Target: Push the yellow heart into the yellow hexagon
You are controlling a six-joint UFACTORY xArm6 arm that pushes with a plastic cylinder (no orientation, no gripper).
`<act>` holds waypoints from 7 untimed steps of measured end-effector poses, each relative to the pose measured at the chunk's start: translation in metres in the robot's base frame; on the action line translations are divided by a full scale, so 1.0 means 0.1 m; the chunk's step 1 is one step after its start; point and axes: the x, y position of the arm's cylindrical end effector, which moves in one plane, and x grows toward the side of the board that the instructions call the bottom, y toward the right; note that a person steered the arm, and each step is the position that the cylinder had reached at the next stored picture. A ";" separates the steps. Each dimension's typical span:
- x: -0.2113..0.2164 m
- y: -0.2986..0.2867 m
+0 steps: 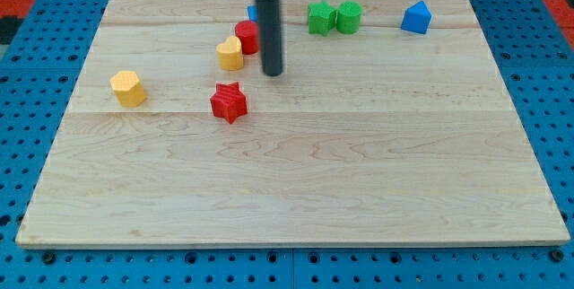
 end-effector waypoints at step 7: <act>0.17 -1.32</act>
